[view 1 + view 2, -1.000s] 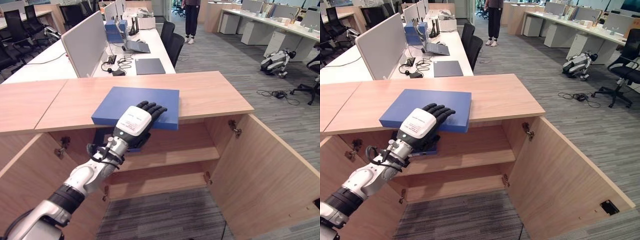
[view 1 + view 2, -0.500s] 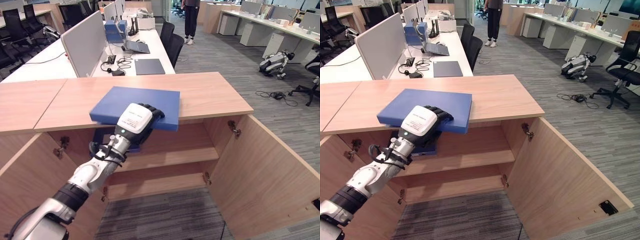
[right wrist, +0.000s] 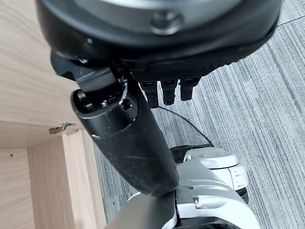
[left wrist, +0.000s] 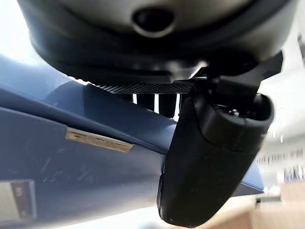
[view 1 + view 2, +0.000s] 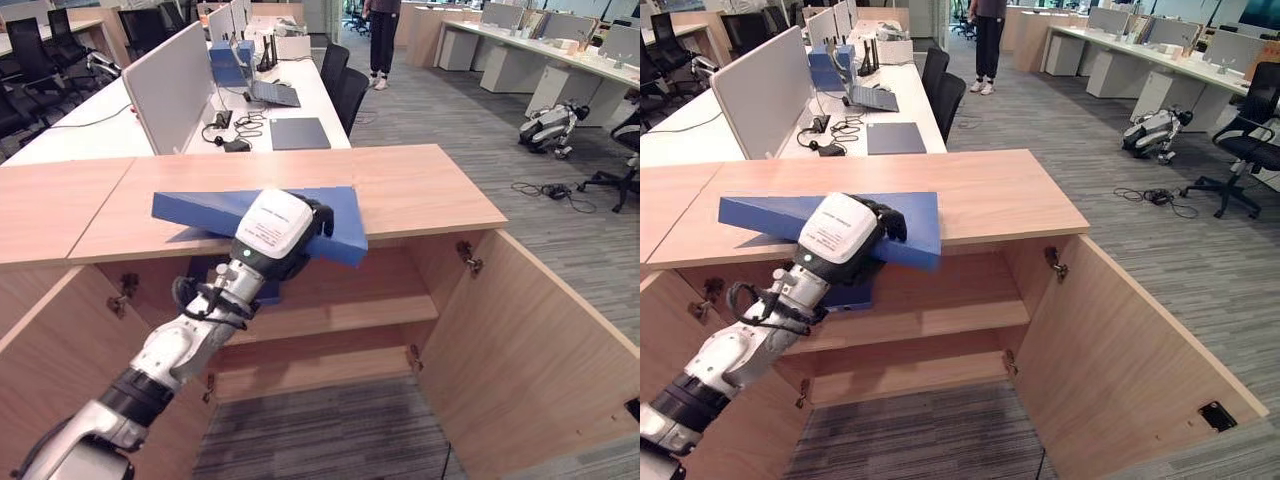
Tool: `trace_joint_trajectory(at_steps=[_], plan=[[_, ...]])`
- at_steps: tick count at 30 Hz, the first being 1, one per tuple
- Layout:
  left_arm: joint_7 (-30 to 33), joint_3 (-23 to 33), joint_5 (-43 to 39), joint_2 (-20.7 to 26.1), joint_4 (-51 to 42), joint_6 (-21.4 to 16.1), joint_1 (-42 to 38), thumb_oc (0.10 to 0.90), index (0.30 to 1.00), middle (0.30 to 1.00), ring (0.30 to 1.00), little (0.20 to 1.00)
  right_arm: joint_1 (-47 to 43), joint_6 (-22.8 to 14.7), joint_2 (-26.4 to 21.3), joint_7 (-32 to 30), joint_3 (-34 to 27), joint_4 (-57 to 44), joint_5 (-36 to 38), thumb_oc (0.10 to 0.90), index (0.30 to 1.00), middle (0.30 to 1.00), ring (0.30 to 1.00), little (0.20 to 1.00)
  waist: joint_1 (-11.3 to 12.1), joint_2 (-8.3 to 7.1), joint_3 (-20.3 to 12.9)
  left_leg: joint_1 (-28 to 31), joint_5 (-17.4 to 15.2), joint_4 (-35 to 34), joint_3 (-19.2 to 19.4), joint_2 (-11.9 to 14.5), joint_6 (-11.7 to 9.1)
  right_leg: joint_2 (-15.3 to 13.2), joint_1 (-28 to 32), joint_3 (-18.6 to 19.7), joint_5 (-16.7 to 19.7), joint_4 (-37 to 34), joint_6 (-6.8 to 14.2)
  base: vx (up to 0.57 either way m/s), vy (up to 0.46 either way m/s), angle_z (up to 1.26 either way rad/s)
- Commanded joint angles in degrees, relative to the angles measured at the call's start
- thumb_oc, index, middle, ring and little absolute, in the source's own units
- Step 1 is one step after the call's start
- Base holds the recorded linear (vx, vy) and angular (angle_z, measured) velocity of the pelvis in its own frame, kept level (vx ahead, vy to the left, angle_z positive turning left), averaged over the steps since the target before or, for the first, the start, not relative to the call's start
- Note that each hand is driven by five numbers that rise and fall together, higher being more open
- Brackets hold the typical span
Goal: Put the empty folder in the office cabinet
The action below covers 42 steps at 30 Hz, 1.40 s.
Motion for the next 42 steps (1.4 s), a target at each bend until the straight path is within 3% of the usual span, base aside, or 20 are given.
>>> trace_joint_trajectory(at_steps=[1,4,7,9,12,13,19,25,26,28,29,31,33,36,39,42], plan=[[2.98,10.96,-13.68,-4.33,-8.72,-4.19,-9.37,0.400,0.300,0.300,0.300,0.300,-4.12,-1.86,0.66,0.55,0.08,-1.71,1.20,0.800,0.900,0.900,0.900,0.900,1.26,-0.07,1.47,4.55,-7.43,-0.08,-0.16,-1.78,-0.64,-2.56,2.15,-3.99,-6.17,1.08,5.06,-0.02,-0.013,0.04],[2.67,13.42,-20.60,-7.27,-11.70,-5.59,-8.82,0.400,0.300,0.300,0.300,0.300,-4.06,-1.87,0.85,0.74,0.39,-2.31,1.29,0.800,0.900,0.900,0.900,0.900,1.41,-0.08,1.49,4.43,-7.30,-0.08,-0.31,-1.69,-0.67,-2.67,2.11,-4.02,-5.99,0.96,4.98,-0.01,-0.012,0.03],[1.95,16.16,-36.17,-12.01,-16.30,-8.99,-7.69,0.400,0.300,0.300,0.300,0.300,-4.07,-1.88,0.90,0.90,1.03,-3.70,1.33,0.800,0.900,0.900,0.900,0.900,1.57,0.11,1.58,4.47,-7.48,-0.08,-0.57,-1.61,-0.63,-2.60,2.30,-4.09,-6.25,0.84,4.87,-0.03,-0.016,0.06],[-1.68,17.27,-52.88,-15.33,-19.11,-12.01,-7.38,0.400,0.300,0.300,0.300,0.300,-4.29,-1.61,0.74,1.17,1.25,-5.24,1.50,0.800,0.900,0.900,0.900,0.900,1.76,0.29,1.65,4.09,-6.91,-0.08,-0.82,-1.61,-0.59,-2.64,2.01,-4.12,-5.90,0.92,4.66,-0.01,-0.009,0.03],[-3.37,17.20,-58.23,-15.98,-19.82,-12.62,-7.37,0.400,0.300,0.300,0.300,0.300,-4.38,-1.48,0.56,1.52,1.27,-5.73,1.76,0.800,0.900,0.900,0.900,0.900,1.79,0.40,1.65,4.28,-7.23,-0.08,-0.94,-1.66,-0.59,-2.60,2.28,-4.11,-6.24,0.94,4.67,-0.01,-0.004,0.01],[-8.65,15.97,-71.96,-16.81,-22.02,-12.45,-7.20,0.400,0.300,0.300,0.300,0.300,-4.68,-0.84,0.01,2.08,1.53,-6.69,1.78,0.800,0.900,0.900,0.900,0.900,1.99,0.72,1.78,4.24,-7.18,-0.08,-1.20,-1.74,-0.57,-2.62,2.41,-4.27,-6.28,1.04,4.57,-0.01,-0.010,0.05],[-17.19,12.66,-91.23,-16.72,-25.31,-10.50,-4.93,0.400,0.300,0.300,0.300,0.300,-5.26,0.33,0.04,3.57,2.92,-8.18,1.91,0.800,0.900,0.900,0.900,0.900,2.46,1.25,2.17,4.21,-7.06,-0.08,-1.57,-1.86,-0.54,-2.74,2.53,-4.55,-6.14,1.18,4.60,-0.02,-0.007,0.06],[-21.08,11.82,-99.47,-12.96,-26.21,-7.84,-1.71,0.400,0.300,0.300,0.300,0.300,-4.72,0.78,-0.34,4.60,3.96,-11.23,2.42,0.800,0.900,0.900,0.900,0.900,2.80,1.48,2.34,4.68,-7.76,-0.08,-1.58,-1.73,-0.58,-2.53,3.00,-4.77,-6.76,1.21,4.66,0.02,-0.003,0.00],[-22.22,11.37,-99.96,-12.15,-24.85,-5.36,-0.79,0.400,0.300,0.300,0.300,0.300,-5.18,0.96,-0.25,4.69,2.89,-6.76,2.19,0.800,0.900,0.900,0.900,0.900,2.99,1.83,2.46,4.72,-7.72,-0.08,-1.66,-1.78,-0.56,-2.54,3.15,-4.92,-6.87,1.19,4.71,0.00,0.000,0.00],[-22.60,10.49,-100.09,-9.82,-26.52,-5.49,1.39,0.400,0.300,0.300,0.300,0.300,-9.99,-0.46,0.00,3.14,3.04,-4.01,5.08,0.800,0.900,0.900,0.900,0.900,3.93,2.23,2.32,4.74,-7.64,-0.08,-1.92,-1.71,-0.61,-2.54,3.31,-5.07,-7.01,1.13,4.65,0.01,0.003,0.02],[-23.82,12.00,-101.29,-7.74,-24.73,-3.81,3.10,0.400,0.300,0.300,0.300,0.300,-10.62,1.69,-0.04,4.87,-0.55,-3.93,10.34,0.800,0.900,0.900,0.900,0.900,4.10,2.29,2.45,4.86,-7.73,-0.08,-2.11,-1.80,-0.61,-2.62,3.53,-5.10,-7.13,1.13,4.67,0.06,0.005,0.04],[-27.03,12.30,-103.40,-3.19,-26.61,-2.23,5.35,0.400,0.300,0.300,0.300,0.300,-12.54,-0.73,-1.50,4.89,-2.30,-4.38,12.85,0.800,0.900,0.900,0.900,0.900,4.67,2.55,2.45,5.01,-7.67,-0.08,-2.30,-1.80,-0.70,-2.59,3.78,-5.23,-7.24,1.10,4.63,0.02,0.001,0.05],[-30.30,14.80,-105.05,3.68,-27.16,-0.77,10.25,0.400,0.300,0.300,0.300,0.300,-13.62,-4.01,-4.57,4.03,-5.36,-13.51,19.35,0.800,0.900,0.900,0.900,0.900,5.03,2.63,2.41,5.26,-7.68,-0.08,-2.33,-1.67,-0.75,-2.52,3.85,-5.22,-7.33,1.26,4.57,0.01,-0.004,0.02],[-34.15,17.73,-107.53,11.93,-25.23,0.86,14.47,0.400,0.300,0.300,0.300,0.300,-13.68,-7.59,-8.37,3.41,-6.94,-28.44,22.49,0.800,0.900,0.900,0.900,0.900,5.07,2.79,2.13,5.43,-7.58,-0.08,-2.30,-1.66,-0.79,-2.41,3.90,-5.20,-7.35,1.51,4.58,0.00,0.000,0.00],[-37.86,20.23,-106.98,14.33,-22.58,2.25,17.98,0.400,0.300,0.300,0.300,0.300,-13.37,-9.21,-11.59,4.41,-7.89,-39.30,22.67,0.800,0.900,0.900,0.900,0.900,4.95,2.71,1.85,5.50,-7.46,-0.08,-2.27,-1.63,-0.79,-2.43,3.86,-5.16,-7.55,1.92,4.58,0.00,0.000,0.00],[-41.15,23.82,-104.45,13.53,-19.08,2.30,20.37,0.400,0.300,0.300,0.300,0.300,-11.84,-10.16,-14.91,6.07,-9.76,-50.79,21.04,0.800,0.900,0.900,0.900,0.900,4.55,2.73,1.56,5.62,-7.45,-0.08,-2.58,-1.72,-0.67,-2.46,3.81,-5.26,-7.73,2.12,4.53,0.01,0.013,0.04]])
